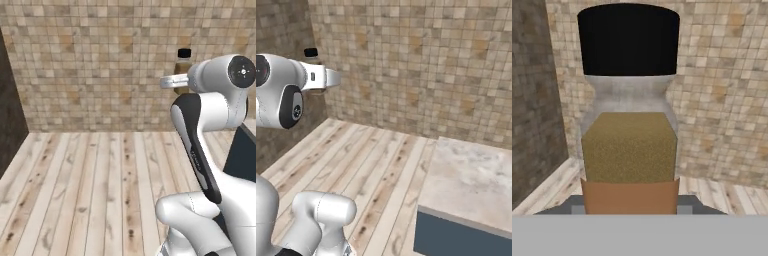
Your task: Take the cinnamon bottle from the cabinet and place it on the dining table, next to the plate with the cupcake. Then take the chocolate from the dining counter and place it on the cupcake plate.
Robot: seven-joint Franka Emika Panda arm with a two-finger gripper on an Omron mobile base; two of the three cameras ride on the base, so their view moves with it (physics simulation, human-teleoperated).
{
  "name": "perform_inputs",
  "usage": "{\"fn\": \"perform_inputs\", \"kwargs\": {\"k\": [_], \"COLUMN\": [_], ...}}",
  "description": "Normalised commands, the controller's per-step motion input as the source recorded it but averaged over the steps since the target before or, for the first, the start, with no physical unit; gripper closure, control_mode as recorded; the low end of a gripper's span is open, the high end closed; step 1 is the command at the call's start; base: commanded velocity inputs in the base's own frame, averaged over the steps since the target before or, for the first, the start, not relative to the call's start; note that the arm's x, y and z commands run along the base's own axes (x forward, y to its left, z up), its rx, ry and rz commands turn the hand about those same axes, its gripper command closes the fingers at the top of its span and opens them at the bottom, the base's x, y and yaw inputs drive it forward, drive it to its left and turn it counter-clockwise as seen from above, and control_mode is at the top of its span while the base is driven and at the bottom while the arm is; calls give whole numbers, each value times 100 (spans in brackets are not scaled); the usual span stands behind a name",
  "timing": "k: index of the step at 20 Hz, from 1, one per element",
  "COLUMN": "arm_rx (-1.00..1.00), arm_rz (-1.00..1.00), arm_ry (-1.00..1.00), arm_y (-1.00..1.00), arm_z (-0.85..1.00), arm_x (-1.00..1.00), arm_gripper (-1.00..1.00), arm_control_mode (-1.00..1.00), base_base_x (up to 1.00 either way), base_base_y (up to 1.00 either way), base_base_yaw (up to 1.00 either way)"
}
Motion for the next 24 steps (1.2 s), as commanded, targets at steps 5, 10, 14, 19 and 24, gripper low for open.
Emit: {"fn": "perform_inputs", "kwargs": {"k": [5, 10, 14, 19, 24], "arm_rx": [0, 0, 0, 0, 0], "arm_rz": [0, 0, 0, 0, 0], "arm_ry": [0, 0, 0, 0, 0], "arm_y": [0, 0, 0, 0, 0], "arm_z": [0, 0, 0, 0, 0], "arm_x": [0, 0, 0, 0, 0], "arm_gripper": [100, 100, 100, 100, 100], "arm_control_mode": [100, 100, 100, 100, 100], "base_base_x": [90, 90, 90, 77, 61], "base_base_y": [17, 17, 17, 20, 22], "base_base_yaw": [-20, -19, -19, -33, -50]}}
